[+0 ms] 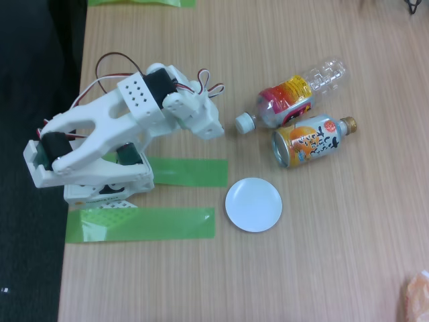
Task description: Pick up the plastic bottle and stand it up on the white place
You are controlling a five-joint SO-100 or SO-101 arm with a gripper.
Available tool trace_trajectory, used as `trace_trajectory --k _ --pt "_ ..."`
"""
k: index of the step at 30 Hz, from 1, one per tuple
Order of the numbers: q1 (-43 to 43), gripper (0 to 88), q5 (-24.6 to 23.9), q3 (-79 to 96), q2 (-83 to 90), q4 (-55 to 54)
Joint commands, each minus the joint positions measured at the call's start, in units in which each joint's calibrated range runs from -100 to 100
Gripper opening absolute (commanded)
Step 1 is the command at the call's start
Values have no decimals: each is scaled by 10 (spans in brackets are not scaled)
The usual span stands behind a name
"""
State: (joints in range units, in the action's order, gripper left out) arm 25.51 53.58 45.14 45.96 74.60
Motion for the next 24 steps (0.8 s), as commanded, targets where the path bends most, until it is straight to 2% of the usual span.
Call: trace_trajectory --k 1,11,13,18,24 --pt "4 340 0 -43 -4 2" --pt "4 340 -1 -165 2 1" --pt "4 340 -16 -197 -2 1" --pt "21 340 -126 -229 -4 -24" --pt "54 340 -298 -231 -2 -34"
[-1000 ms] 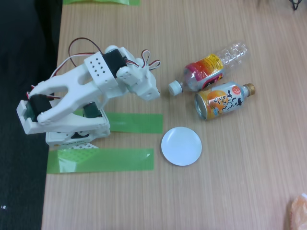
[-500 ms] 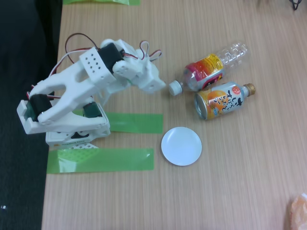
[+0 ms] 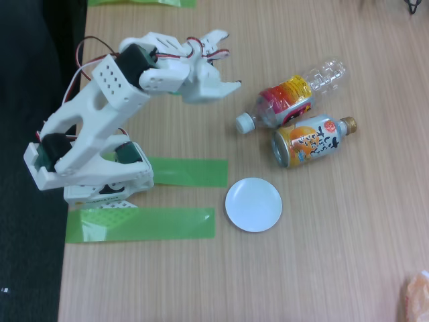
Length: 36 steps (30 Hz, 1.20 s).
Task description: Pick up the plastic bottle and stand it up on the white place
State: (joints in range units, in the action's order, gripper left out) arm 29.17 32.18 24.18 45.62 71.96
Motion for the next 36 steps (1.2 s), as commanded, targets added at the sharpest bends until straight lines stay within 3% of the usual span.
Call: trace_trajectory --k 1,8,15,19,27,36 --pt "22 340 -113 -19 4 -8" --pt "42 340 -299 -24 5 -10" --pt "36 340 -439 -17 6 -2" --pt "40 340 -480 -4 -1 -9" --pt "36 341 -495 86 1 -45" --pt "49 345 -635 93 1 -109"
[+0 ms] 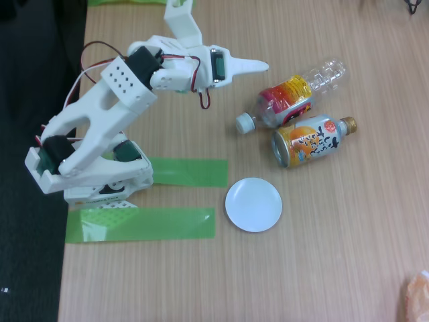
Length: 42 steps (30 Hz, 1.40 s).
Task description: Pick up the plastic bottle and stand it up on the white place
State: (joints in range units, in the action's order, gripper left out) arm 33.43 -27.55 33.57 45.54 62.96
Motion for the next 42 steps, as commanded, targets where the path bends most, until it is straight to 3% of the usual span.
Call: trace_trajectory --k 1,7,32,42 --pt "10 345 -50 -1 3 -25" --pt "40 343 -123 -8 8 -56" --pt "44 346 -167 9 8 -70" --pt "45 346 -216 13 4 -169"
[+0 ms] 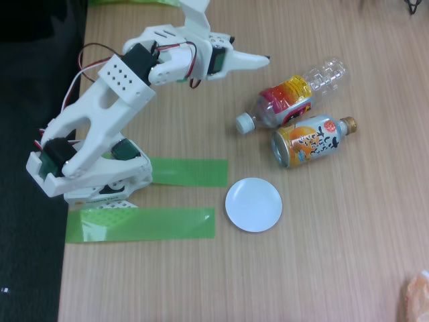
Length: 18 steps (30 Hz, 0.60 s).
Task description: Pick up the plastic bottle and stand it up on the white place
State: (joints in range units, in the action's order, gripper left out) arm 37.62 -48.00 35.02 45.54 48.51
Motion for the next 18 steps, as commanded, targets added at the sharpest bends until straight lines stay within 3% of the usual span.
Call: trace_trajectory --k 1,14,18 --pt "3 346 -16 0 1 -26" --pt "-1 345 -16 219 0 -228" --pt "-4 345 -15 240 0 -229"
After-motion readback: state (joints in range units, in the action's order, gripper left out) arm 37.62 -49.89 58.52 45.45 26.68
